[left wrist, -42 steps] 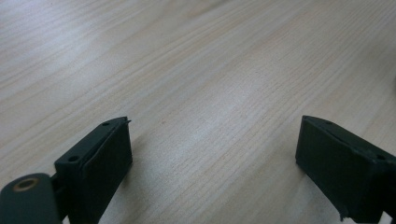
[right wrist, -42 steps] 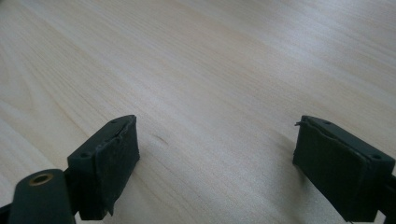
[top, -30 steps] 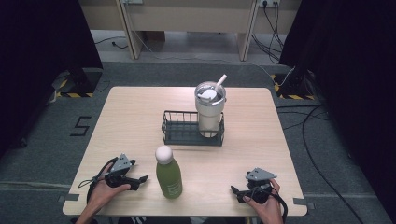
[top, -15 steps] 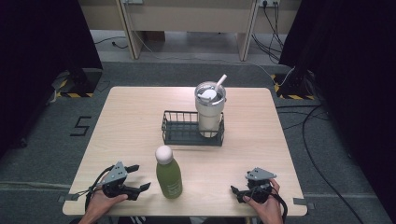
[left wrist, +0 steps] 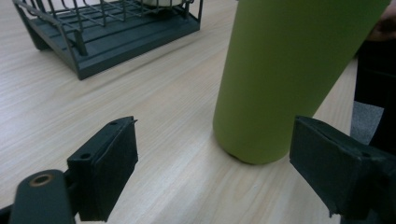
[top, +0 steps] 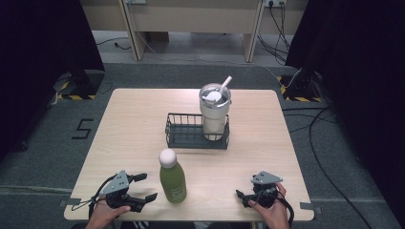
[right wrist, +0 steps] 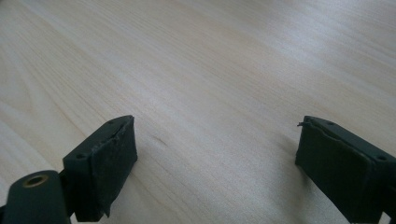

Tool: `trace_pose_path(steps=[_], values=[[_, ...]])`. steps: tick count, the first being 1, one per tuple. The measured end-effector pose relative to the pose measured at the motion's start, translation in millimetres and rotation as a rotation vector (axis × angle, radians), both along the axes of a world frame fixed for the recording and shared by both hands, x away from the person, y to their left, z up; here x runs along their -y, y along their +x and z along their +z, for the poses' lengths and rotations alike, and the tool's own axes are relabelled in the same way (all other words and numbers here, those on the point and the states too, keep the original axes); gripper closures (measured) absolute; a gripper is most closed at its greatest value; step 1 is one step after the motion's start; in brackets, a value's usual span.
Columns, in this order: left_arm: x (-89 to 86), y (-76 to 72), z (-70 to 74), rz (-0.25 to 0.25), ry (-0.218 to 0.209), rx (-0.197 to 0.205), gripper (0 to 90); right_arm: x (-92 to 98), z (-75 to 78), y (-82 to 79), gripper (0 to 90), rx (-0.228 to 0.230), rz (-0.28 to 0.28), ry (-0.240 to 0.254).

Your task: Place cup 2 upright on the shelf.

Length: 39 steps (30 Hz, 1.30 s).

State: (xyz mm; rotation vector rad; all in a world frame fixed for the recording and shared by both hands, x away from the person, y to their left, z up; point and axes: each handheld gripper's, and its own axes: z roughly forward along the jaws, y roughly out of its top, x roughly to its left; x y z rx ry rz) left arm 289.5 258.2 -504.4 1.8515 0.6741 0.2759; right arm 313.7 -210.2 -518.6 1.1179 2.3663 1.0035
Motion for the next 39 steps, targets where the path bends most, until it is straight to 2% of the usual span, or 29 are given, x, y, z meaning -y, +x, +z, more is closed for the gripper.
trace_pose_path(steps=[2, 4, 9, 13, 18, 22, 32, 39], values=[[2.7, -1.6, 0.0, -0.01, -0.017, -0.003, 15.0, 0.0, 0.0, 0.0, 12.4, 0.0, 0.0, 0.0], [6.0, -4.3, 1.1, -0.019, -0.019, 0.014, 15.0, 0.0, 0.0, 0.0, 12.4, 0.0, 0.0, 0.0], [10.3, -7.3, 1.7, -0.043, -0.021, 0.022, 15.0, 0.0, 0.0, 0.1, 12.4, 0.0, 0.0, 0.0], [15.0, -10.0, 2.6, -0.048, -0.039, 0.028, 15.0, 0.0, 0.0, 0.4, 12.2, 0.0, 0.002, 0.0], [25.7, -12.4, 2.3, -0.059, -0.046, 0.035, 15.0, -0.1, 0.0, 0.6, 11.9, -0.002, 0.002, 0.0], [32.8, -13.6, 1.0, -0.065, -0.06, 0.027, 15.0, -0.1, 0.1, 0.7, 11.8, -0.003, 0.003, -0.001], [40.5, -10.6, 2.0, -0.055, -0.075, 0.039, 15.0, -0.2, -0.1, 1.2, 11.5, -0.002, 0.003, 0.0], [52.0, -5.9, 3.0, -0.055, -0.081, 0.046, 15.0, -0.3, -0.1, 1.5, 11.3, -0.003, 0.004, -0.001]])
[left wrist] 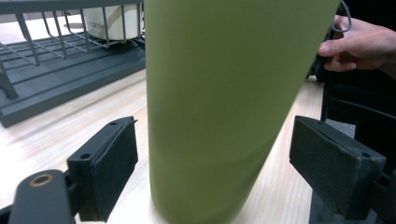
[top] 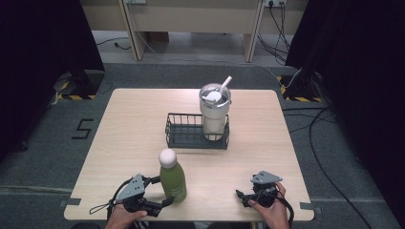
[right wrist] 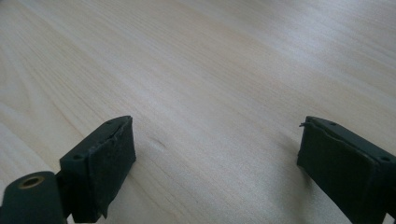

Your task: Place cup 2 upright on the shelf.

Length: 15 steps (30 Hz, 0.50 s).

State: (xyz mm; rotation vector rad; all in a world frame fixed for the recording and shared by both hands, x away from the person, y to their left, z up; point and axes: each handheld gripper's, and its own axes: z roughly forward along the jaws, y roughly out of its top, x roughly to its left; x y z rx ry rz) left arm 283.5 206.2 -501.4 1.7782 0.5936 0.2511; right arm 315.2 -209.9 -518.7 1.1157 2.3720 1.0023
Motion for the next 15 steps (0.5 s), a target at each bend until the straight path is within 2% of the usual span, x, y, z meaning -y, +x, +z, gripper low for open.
trace_pose_path(steps=[15], values=[[18.5, 11.4, -1.6, 0.0, 0.016, 0.025, 15.0, 0.1, 0.0, 0.7, 11.0, 0.0, 0.004, -0.003]])
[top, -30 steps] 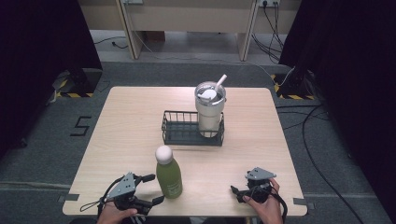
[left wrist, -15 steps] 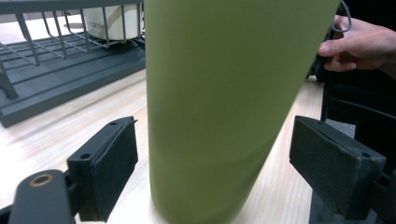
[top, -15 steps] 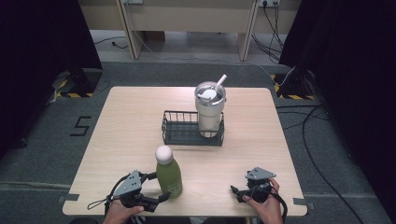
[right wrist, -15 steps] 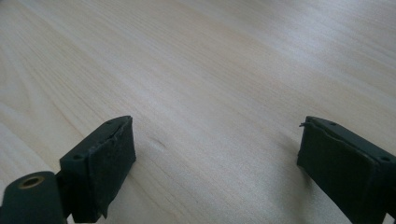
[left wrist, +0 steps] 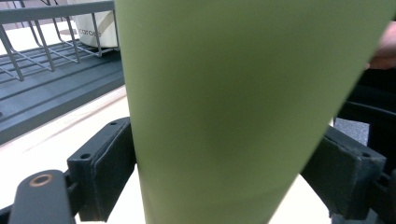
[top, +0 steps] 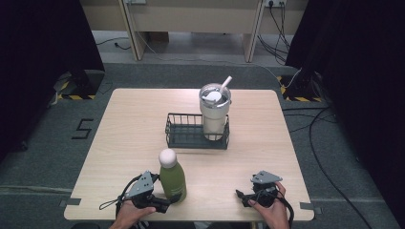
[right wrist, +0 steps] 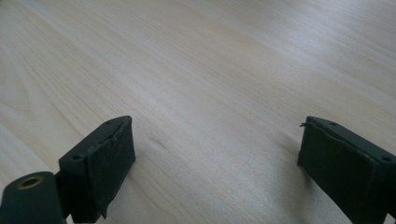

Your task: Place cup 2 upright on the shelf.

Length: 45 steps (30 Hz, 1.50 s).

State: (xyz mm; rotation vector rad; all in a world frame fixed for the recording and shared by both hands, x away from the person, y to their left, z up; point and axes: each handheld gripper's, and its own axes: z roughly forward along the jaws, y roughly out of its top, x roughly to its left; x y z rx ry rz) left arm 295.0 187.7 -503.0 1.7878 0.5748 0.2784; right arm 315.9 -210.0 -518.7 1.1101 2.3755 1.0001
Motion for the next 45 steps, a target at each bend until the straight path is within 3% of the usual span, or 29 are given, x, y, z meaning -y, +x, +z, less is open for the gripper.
trace_pose_path(steps=[17, 25, 35, 45], values=[[10.7, 6.7, -2.7, -0.001, 0.001, 0.012, 14.9, 0.0, 0.0, 0.0, 10.9, 0.0, 0.0, 0.0], [12.5, 6.7, -3.4, -0.007, 0.007, 0.021, 18.8, 0.0, 0.0, 0.0, 10.9, 0.0, 0.0, 0.0], [11.8, 6.8, -1.8, 0.018, 0.007, 0.02, 19.9, 0.0, 0.0, 0.1, 10.9, 0.0, 0.0, 0.0], [2.3, 14.8, 15.4, 0.045, -0.006, 0.037, 20.1, 0.1, 0.1, 0.3, 10.7, -0.001, 0.002, -0.001]])
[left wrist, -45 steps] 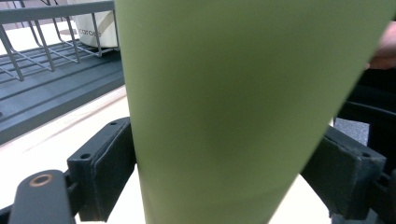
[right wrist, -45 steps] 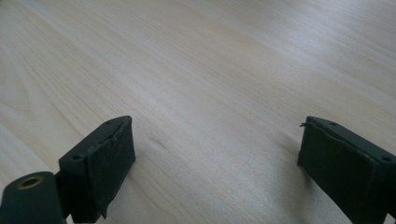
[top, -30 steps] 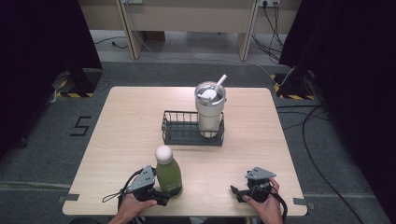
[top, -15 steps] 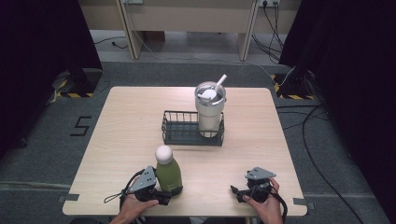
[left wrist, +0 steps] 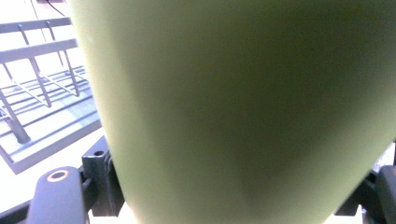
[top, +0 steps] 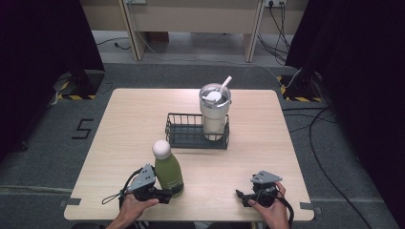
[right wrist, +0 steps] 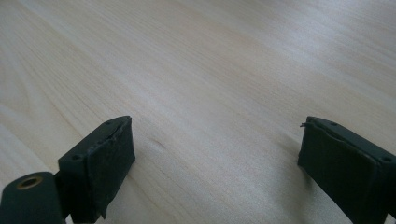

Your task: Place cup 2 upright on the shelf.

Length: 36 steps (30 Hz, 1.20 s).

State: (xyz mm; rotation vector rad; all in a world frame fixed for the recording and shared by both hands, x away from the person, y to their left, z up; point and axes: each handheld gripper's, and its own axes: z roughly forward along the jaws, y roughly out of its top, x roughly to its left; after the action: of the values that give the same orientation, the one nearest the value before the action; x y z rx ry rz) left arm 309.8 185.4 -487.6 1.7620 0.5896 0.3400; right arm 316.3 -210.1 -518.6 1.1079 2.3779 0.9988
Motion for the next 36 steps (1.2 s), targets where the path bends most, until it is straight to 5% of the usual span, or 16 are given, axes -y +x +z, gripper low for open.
trace_pose_path(steps=[36], values=[[-4.3, 43.1, 48.7, 0.009, 0.024, 0.04, 20.1, -0.3, -0.3, 1.0, 10.3, 0.003, 0.002, 0.001]])
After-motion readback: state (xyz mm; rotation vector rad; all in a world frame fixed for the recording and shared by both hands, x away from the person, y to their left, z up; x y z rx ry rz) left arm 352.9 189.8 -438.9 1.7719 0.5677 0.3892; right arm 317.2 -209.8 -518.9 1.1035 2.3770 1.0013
